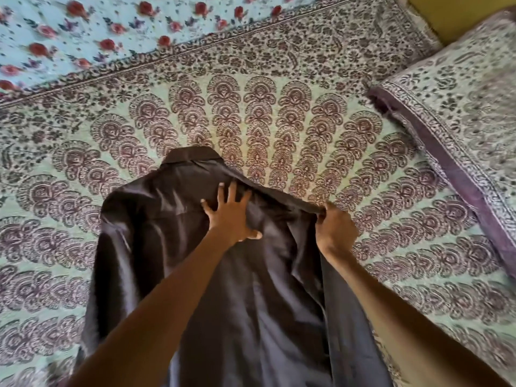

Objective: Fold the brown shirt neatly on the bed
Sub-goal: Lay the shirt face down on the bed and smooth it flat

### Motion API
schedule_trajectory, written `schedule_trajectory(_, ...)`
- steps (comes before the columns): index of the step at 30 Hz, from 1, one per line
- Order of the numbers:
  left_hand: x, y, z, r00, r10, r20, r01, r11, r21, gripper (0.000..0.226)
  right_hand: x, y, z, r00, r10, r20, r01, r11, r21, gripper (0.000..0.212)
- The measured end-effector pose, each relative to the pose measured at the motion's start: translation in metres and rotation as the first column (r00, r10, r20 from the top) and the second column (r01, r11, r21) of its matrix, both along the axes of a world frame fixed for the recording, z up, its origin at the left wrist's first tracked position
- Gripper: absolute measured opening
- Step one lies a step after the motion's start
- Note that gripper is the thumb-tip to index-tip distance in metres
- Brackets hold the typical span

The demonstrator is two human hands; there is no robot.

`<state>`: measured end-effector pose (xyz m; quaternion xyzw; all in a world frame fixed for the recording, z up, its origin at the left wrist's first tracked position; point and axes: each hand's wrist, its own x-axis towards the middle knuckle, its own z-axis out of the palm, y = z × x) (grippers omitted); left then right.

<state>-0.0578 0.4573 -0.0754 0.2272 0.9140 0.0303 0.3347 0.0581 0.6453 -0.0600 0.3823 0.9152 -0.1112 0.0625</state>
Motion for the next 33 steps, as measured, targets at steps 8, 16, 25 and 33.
schedule_trajectory(8, -0.003, 0.019, 0.014, 0.992, 0.095, 0.079, -0.089, 0.993, -0.083, 0.135, -0.04, 0.057, 0.006, 0.999, 0.028, 0.039, -0.029, 0.999, 0.021, 0.022)
schedule_trajectory(16, -0.006, 0.034, 0.016, 0.982, 0.148, 0.117, -0.134, 0.984, -0.119, 0.14, -0.006, 0.064, -0.012, 1.0, -0.024, 0.02, 0.024, 0.999, 0.024, 0.015)
schedule_trajectory(25, -0.001, 0.022, 0.012, 0.986, 0.121, 0.112, -0.122, 0.992, 0.008, 0.129, -0.016, 0.035, 0.009, 0.983, 0.158, -0.096, -0.134, 0.966, 0.223, 0.051)
schedule_trajectory(33, 0.051, -0.037, 0.0, 0.896, 0.256, -0.363, -0.181, 0.957, 0.226, 0.06, -0.012, -0.037, -0.008, 0.844, 0.537, -0.001, -0.53, 0.833, -0.159, 0.048)
